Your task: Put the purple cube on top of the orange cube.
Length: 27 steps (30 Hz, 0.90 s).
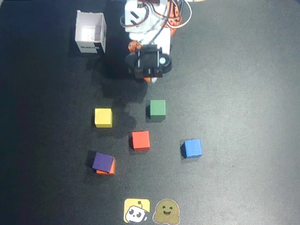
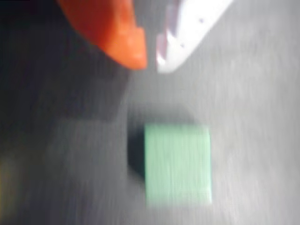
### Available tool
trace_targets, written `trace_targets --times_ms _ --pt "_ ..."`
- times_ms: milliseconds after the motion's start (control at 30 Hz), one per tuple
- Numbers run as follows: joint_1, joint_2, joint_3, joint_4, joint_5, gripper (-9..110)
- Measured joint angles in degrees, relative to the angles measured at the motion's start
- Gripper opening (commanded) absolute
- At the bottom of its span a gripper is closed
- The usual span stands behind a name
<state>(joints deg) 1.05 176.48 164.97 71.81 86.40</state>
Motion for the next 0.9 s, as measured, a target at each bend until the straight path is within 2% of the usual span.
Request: trace_targets --times_ms 900 --pt "-0.8 0.3 0.0 0.3 -2.2 1"
